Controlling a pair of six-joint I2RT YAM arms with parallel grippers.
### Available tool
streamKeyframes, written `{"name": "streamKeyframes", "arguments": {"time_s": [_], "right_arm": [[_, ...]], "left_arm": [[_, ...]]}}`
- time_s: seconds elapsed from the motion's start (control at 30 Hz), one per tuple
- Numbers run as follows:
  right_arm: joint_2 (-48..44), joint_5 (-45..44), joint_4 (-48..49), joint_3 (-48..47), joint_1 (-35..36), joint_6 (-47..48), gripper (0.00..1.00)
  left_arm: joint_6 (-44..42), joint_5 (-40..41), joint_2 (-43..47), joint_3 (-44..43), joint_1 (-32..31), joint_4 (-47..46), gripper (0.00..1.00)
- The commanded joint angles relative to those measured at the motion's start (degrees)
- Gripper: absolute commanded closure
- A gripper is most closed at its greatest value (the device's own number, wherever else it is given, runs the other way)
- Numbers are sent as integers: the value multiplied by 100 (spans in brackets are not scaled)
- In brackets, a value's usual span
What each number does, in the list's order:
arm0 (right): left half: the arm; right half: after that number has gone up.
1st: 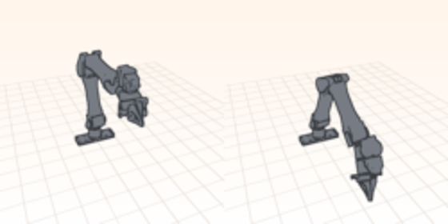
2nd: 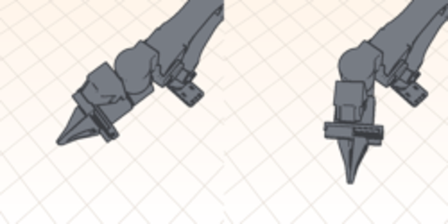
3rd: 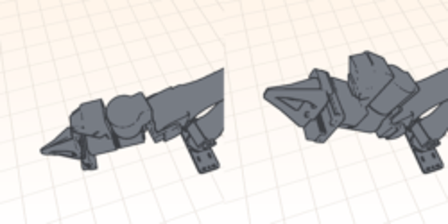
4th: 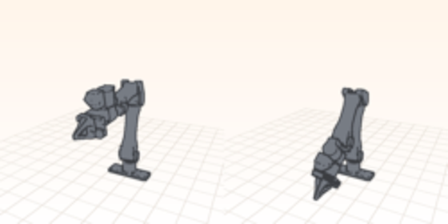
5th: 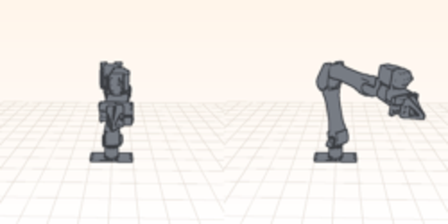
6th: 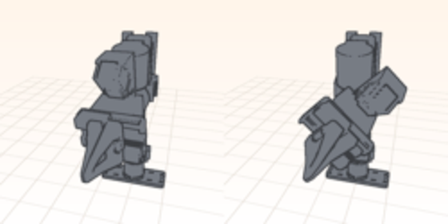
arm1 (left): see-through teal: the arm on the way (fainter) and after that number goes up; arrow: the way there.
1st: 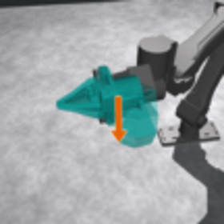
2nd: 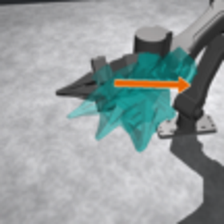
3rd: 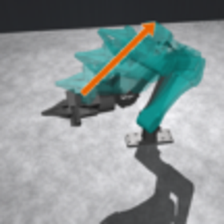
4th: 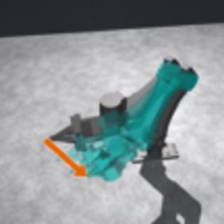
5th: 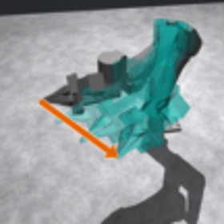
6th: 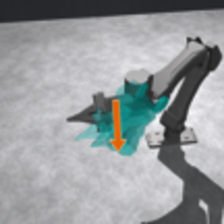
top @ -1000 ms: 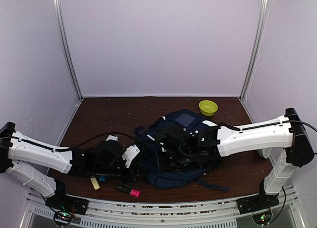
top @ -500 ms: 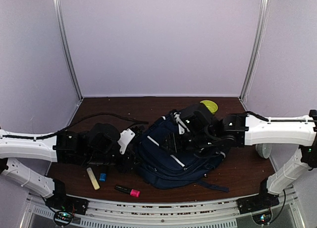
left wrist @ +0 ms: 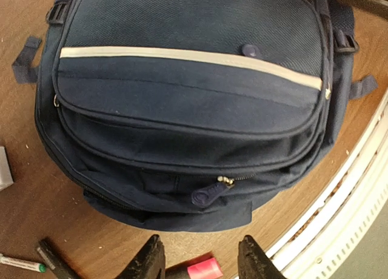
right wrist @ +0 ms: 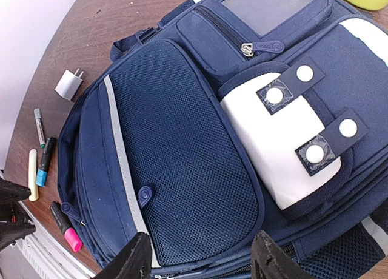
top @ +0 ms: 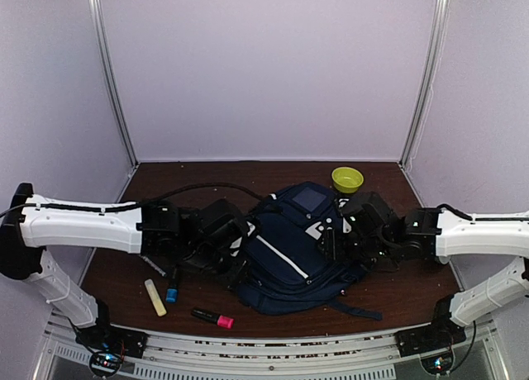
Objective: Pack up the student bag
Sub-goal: Pick up the second largest pocket of the student bag.
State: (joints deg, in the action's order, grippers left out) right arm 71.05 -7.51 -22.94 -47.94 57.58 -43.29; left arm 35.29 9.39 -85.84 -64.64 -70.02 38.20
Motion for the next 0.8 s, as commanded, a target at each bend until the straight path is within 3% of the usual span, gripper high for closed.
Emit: {"name": "streamKeyframes", "arguments": {"time_s": [0.0, 0.3, 0.77], "right_arm": [[-214, -172, 446, 277, -12, -145, 44], [-54, 8, 720, 457, -26, -233, 46], [-73, 32, 760, 613, -21, -250, 46]], "left_arm": [[705, -578, -358, -429, 146, 158, 59], [1280, -952, -811, -514, 464, -83, 63], [1165, -1275, -1233, -489, 559, -318, 60]]}}
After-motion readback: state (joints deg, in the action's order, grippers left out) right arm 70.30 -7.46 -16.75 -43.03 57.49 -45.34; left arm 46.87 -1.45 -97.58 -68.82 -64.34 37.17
